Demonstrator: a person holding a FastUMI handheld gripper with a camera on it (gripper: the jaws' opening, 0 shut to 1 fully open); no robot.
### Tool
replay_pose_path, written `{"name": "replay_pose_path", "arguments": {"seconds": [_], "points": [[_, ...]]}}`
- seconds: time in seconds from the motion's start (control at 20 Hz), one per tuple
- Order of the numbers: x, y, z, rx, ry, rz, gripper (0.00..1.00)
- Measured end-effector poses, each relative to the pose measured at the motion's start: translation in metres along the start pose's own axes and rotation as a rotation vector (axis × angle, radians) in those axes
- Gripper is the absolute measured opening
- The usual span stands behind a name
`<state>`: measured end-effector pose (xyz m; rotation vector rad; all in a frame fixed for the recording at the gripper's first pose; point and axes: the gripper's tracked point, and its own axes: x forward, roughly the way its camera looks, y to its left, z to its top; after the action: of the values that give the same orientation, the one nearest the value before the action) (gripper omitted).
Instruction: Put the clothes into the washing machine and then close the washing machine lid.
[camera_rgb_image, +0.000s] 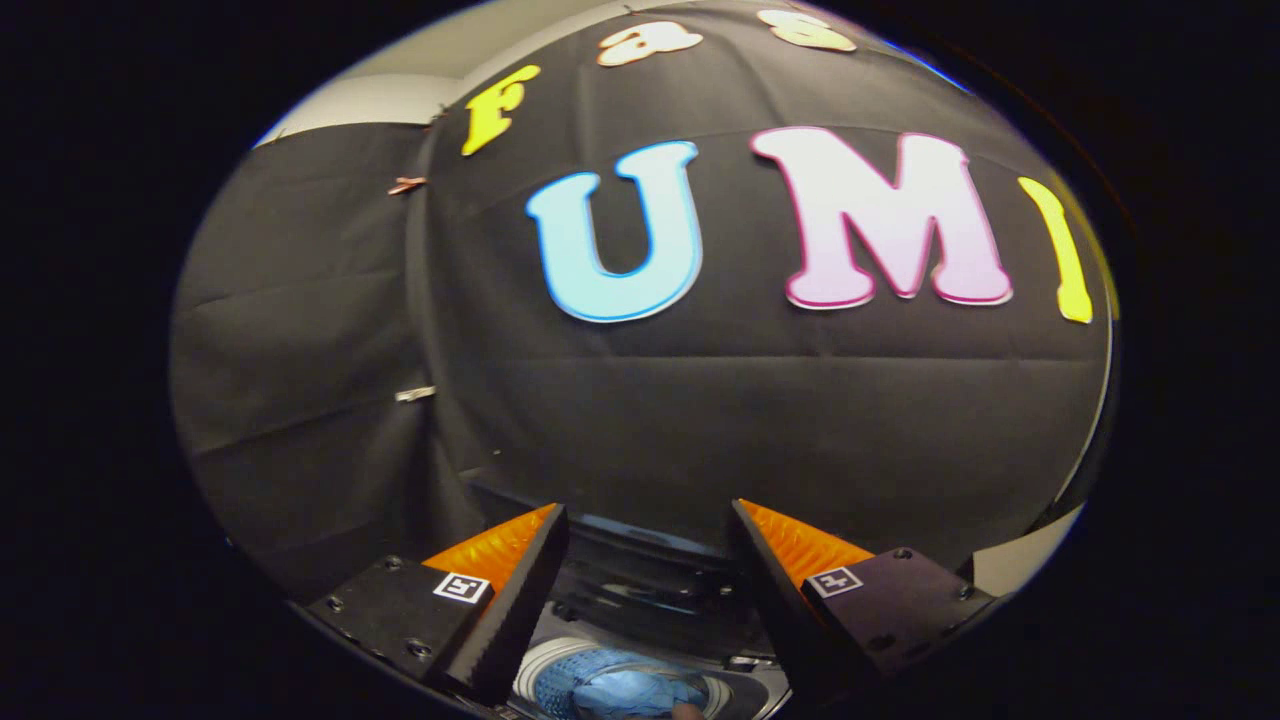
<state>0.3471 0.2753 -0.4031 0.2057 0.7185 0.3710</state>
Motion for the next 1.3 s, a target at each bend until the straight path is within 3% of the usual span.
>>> {"name": "replay_pose_path", "arguments": {"seconds": [0.2, 0.5, 1.3], "points": [[0.009, -0.031, -0.001, -0.026, -0.008, -0.151, 0.99], [0.016, -0.068, -0.013, 0.025, 0.043, -0.278, 0.99], [0.008, -0.069, -0.025, 0.038, 0.083, -0.296, 1.00]]}}
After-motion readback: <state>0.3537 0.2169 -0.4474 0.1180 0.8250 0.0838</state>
